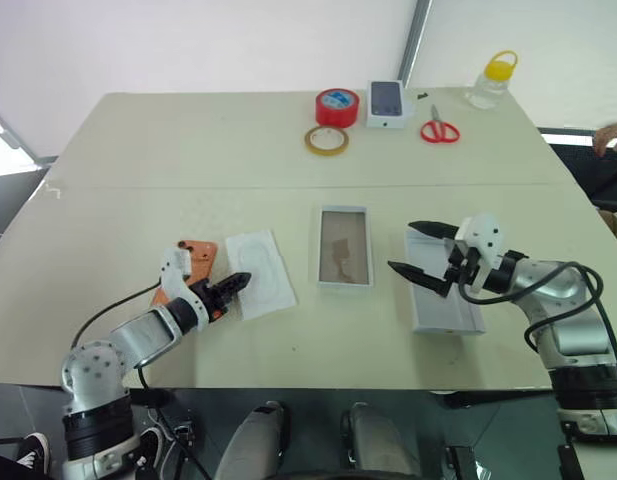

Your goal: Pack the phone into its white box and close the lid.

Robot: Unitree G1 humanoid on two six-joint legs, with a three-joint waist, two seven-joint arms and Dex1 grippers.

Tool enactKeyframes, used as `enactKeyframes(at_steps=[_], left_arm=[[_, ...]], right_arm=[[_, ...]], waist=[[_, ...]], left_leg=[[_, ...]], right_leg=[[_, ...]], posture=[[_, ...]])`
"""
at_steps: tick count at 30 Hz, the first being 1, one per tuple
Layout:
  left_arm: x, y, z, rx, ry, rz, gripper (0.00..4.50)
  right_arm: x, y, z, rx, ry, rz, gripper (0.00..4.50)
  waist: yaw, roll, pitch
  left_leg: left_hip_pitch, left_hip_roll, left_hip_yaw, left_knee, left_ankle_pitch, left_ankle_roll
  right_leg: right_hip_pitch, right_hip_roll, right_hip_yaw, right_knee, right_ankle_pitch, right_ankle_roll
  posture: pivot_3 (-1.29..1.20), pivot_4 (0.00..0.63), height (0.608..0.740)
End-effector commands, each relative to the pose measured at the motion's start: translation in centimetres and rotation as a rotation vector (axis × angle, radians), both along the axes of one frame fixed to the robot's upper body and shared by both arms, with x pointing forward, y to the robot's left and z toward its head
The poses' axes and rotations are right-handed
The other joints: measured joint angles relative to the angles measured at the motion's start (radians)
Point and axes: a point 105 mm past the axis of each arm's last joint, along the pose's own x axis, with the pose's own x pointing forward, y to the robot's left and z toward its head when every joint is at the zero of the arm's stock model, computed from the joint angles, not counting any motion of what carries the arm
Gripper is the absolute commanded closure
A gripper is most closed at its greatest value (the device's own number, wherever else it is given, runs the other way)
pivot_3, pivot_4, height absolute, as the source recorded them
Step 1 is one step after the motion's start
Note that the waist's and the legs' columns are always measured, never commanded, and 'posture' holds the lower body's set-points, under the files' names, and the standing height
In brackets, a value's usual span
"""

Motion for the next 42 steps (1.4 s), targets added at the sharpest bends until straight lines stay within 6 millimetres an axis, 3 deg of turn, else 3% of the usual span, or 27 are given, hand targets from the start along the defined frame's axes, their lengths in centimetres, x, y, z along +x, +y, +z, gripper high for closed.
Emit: enactKeyframes(at_steps=[1,5,8,9,10,14,19,23,26,30,33,40,42], left_arm=[[-0.1,0.0,0.0,0.018,-0.005,-0.012,2.91],[0.0,-0.2,-0.4,0.032,0.013,-0.021,2.91],[0.1,0.1,-0.4,0.007,0.015,-0.003,3.79],[0.1,0.2,-0.3,-0.002,0.014,0.006,4.29],[0.2,0.3,-0.2,-0.002,0.014,0.01,4.43],[0.4,0.6,0.0,-0.005,0.01,0.022,4.43],[1.3,1.3,1.5,-0.018,-0.026,0.036,4.43],[2.5,2.1,3.9,-0.019,-0.068,-0.015,4.43],[3.0,2.8,4.6,-0.018,-0.074,-0.027,4.43],[2.6,2.0,5.7,-0.049,-0.094,-0.122,4.43],[2.4,1.4,6.3,-0.086,-0.102,-0.17,4.5],[2.9,1.4,7.0,-0.089,-0.116,-0.165,4.5],[3.0,1.5,7.1,-0.077,-0.118,-0.16,4.5]], right_arm=[[-0.9,0.9,1.1,-0.011,-0.042,0.056,0.0],[-1.1,1.3,0.8,-0.017,-0.036,0.068,0.0],[-1.0,1.4,0.9,-0.02,-0.042,0.071,0.0],[-1.0,1.4,1.0,-0.022,-0.045,0.073,0.0],[-1.0,1.4,1.0,-0.022,-0.046,0.075,0.0],[-1.4,2.3,1.1,-0.011,-0.027,0.116,0.0],[-2.5,5.3,0.1,0.001,0.029,0.229,0.0],[-1.9,7.4,-2.3,-0.082,0.101,0.291,0.0],[-1.1,8.3,-2.1,-0.072,0.132,0.305,0.0],[-0.7,9.1,-2.3,-0.103,0.167,0.346,0.0],[-0.7,8.9,-3.6,-0.168,0.19,0.368,0.89],[-0.8,9.2,-4.9,-0.244,0.165,0.397,4.46],[-0.8,9.3,-4.9,-0.265,0.147,0.402,4.46]], waist=[[0.001,0.0,0.0],[0.0,0.0,0.0],[0.001,0.0,0.0],[0.002,0.001,-0.001],[0.001,0.001,-0.001],[-0.001,0.001,-0.001],[-0.001,0.001,-0.001],[-0.002,-0.001,0.0],[-0.002,-0.001,0.0],[-0.001,-0.001,0.0],[-0.001,-0.001,0.0],[-0.006,-0.001,0.0],[-0.007,-0.001,0.0]], left_leg=[[0.0,0.0,0.0,0.0,0.0,0.0],[0.0,0.0,0.0,0.0,0.0,0.0],[0.0,0.0,0.0,0.0,0.0,0.0],[0.0,0.0,0.0,0.0,0.0,0.0],[0.0,0.0,0.0,0.0,0.0,0.0],[0.001,0.0,0.0,0.0,0.0,0.0],[0.001,0.0,0.0,0.0,-0.001,0.001],[0.0,0.0,0.0,0.0,0.0,0.0],[0.0,0.0,0.0,0.0,0.0,-0.001],[-0.001,0.0,0.0,0.0,0.001,-0.004],[-0.001,0.0,-0.001,0.0,0.001,-0.003],[-0.001,0.0,-0.001,0.001,0.001,-0.003],[-0.001,0.0,-0.001,0.001,0.001,-0.003]], right_leg=[[0.0,0.0,0.0,0.0,0.0,0.0],[0.0,0.0,0.0,0.0,0.0,0.0],[0.0,0.0,0.0,0.0,0.0,0.0],[0.0,0.0,0.0,0.0,0.0,0.0],[0.001,0.0,0.0,0.0,0.0,0.0],[0.001,0.0,0.0,0.0,0.0,0.0],[0.001,0.0,0.0,0.0,0.0,0.0],[0.0,0.0,0.0,0.0,0.0,0.0],[-0.001,0.0,0.0,0.0,0.0,0.0],[-0.002,0.0,0.0,0.0,0.0,0.0],[-0.001,0.0,0.0,0.0,0.0,0.0],[-0.002,0.001,0.0,0.001,0.0,0.0],[-0.003,0.001,0.0,0.001,0.0,0.0]], posture=[[0.0,0.15,0.74],[0.0,0.15,0.74],[0.0,0.15,0.74],[0.0,0.15,0.74],[0.0,0.15,0.74],[0.0,0.15,0.74],[0.0,0.15,0.74],[0.0,0.15,0.74],[0.0,0.15,0.74],[0.0,0.15,0.74],[0.0,0.15,0.74],[0.0,0.15,0.74],[0.0,0.15,0.74]])
